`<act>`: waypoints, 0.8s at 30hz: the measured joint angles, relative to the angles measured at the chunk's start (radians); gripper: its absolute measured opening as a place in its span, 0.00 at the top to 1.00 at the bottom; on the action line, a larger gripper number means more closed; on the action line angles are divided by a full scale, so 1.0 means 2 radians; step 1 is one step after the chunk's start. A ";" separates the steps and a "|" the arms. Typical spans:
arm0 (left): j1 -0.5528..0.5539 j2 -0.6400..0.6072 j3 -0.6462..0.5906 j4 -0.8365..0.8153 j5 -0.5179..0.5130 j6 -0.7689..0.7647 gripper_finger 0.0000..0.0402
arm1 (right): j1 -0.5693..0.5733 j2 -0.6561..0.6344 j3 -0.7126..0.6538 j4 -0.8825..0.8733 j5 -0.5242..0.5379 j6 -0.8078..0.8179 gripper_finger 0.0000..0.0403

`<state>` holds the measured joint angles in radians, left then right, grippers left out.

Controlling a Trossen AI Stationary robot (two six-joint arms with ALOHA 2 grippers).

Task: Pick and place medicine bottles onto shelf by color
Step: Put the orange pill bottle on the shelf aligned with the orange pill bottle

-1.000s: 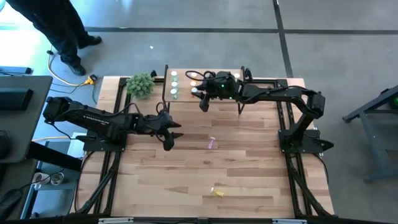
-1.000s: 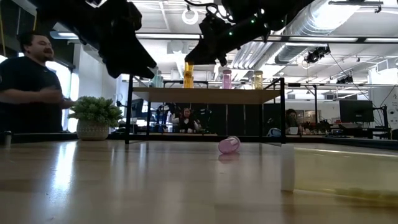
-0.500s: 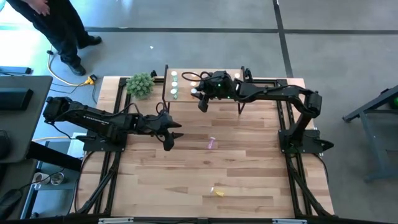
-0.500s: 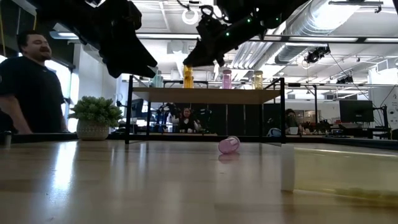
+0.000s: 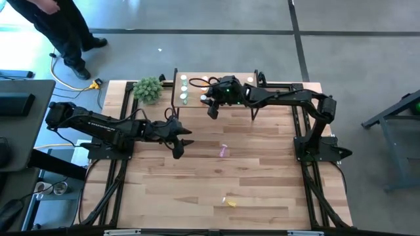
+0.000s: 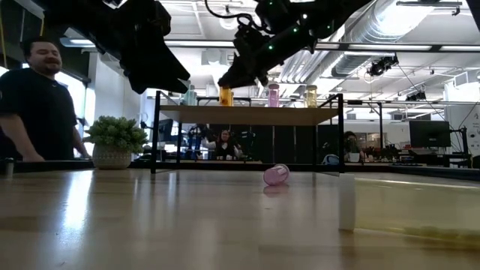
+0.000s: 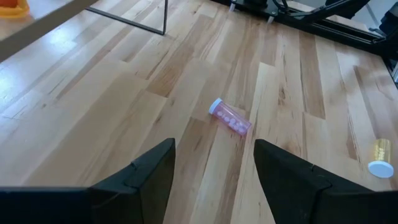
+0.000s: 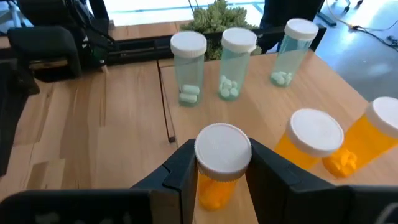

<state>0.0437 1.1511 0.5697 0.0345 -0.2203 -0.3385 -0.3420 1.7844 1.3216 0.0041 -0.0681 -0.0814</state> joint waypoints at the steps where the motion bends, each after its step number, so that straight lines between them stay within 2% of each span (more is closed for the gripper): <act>1: 0.000 0.000 0.000 0.000 -0.001 0.000 0.48 | 0.000 0.002 0.000 0.000 0.000 -0.002 0.74; 12: 0.000 0.000 0.000 0.002 -0.006 0.000 0.48 | 0.000 0.003 0.000 -0.003 0.002 0.001 0.74; 24: 0.000 0.000 0.000 0.004 -0.005 0.000 0.48 | 0.000 0.003 0.000 -0.007 0.023 0.001 0.64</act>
<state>0.0444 1.1519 0.5697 0.0422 -0.2311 -0.3378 -0.3418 1.7899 1.3210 -0.0105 -0.0213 -0.0792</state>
